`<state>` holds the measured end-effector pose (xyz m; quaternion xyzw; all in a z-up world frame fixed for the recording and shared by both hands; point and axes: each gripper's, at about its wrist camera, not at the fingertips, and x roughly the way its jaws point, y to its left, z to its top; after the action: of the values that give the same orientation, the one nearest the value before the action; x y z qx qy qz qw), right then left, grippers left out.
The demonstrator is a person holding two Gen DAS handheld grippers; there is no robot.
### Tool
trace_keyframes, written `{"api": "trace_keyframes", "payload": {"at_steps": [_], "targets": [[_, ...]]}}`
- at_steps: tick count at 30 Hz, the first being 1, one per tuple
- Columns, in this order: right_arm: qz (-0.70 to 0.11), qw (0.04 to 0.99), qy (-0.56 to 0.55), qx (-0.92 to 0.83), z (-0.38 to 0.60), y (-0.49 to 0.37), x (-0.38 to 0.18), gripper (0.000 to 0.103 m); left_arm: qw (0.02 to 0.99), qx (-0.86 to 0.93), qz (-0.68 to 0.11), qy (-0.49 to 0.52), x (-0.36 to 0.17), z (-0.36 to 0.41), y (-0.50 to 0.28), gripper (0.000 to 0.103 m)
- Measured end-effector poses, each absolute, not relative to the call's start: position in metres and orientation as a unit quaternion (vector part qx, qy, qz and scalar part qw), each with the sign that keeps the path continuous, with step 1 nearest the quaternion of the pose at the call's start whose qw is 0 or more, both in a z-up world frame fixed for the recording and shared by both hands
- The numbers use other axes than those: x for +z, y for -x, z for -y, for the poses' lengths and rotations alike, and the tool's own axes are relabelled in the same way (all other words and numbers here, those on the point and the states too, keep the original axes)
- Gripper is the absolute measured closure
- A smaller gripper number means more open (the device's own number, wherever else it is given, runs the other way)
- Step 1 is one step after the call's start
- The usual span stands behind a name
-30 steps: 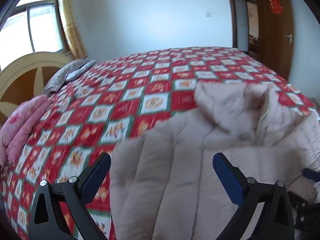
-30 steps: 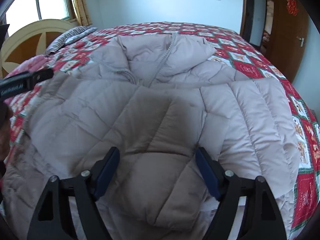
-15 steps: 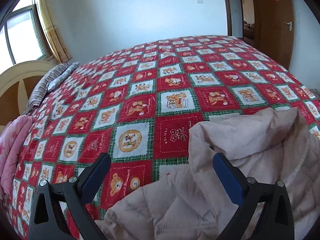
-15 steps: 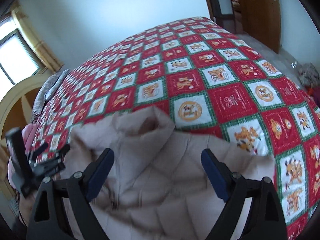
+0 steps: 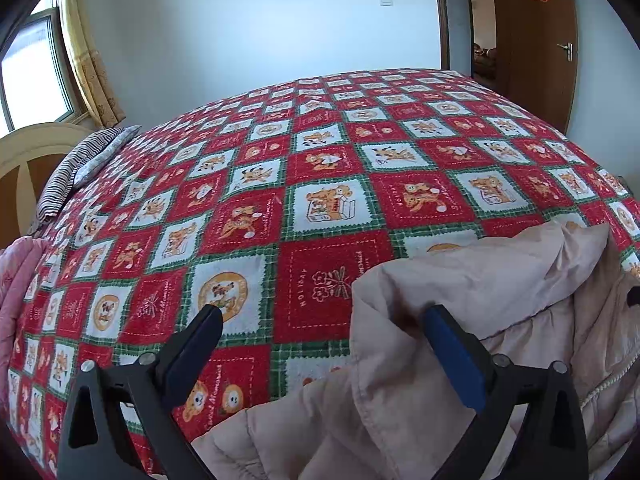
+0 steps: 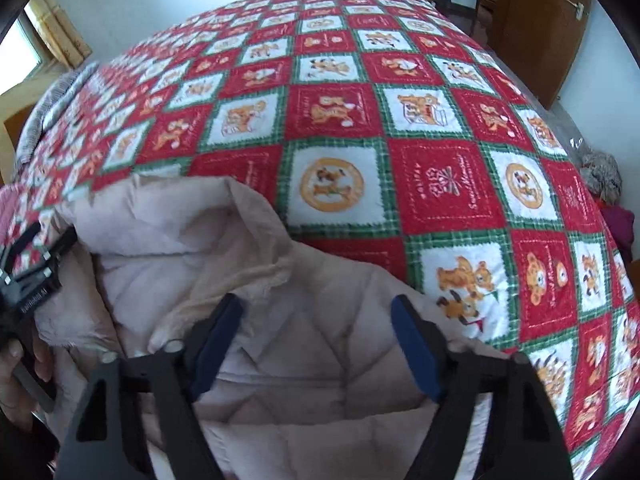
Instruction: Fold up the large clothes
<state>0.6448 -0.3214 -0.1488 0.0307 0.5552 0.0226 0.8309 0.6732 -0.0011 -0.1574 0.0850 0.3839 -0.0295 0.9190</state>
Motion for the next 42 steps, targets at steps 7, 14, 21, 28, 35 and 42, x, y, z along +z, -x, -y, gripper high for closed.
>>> {"api": "trace_keyframes", "payload": {"at_steps": [7, 14, 21, 28, 35, 42], "targets": [[-0.560, 0.827, 0.013, 0.039, 0.322, -0.642, -0.157, 0.042, 0.913, -0.060, -0.388, -0.107, -0.160, 0.016, -0.672, 0.055], [-0.524, 0.849, -0.006, 0.066, 0.310, -0.662, -0.148, 0.038, 0.909, -0.068, -0.395, -0.111, -0.166, 0.024, -0.671, 0.079], [-0.493, 0.864, 0.067, 0.075, 0.286, -0.655, -0.154, 0.091, 0.919, -0.087, -0.367, -0.120, -0.149, 0.017, -0.654, 0.100], [-0.450, 0.884, 0.100, 0.079, 0.288, -0.618, -0.137, 0.096, 0.929, -0.096, -0.337, -0.121, -0.134, 0.005, -0.619, 0.101], [-0.461, 0.879, 0.102, 0.070, 0.297, -0.604, -0.154, 0.097, 0.920, -0.102, -0.344, -0.155, -0.158, -0.003, -0.588, 0.102], [-0.470, 0.872, 0.117, 0.072, 0.295, -0.589, -0.163, 0.097, 0.909, -0.109, -0.357, -0.187, -0.175, -0.003, -0.576, 0.102]]}}
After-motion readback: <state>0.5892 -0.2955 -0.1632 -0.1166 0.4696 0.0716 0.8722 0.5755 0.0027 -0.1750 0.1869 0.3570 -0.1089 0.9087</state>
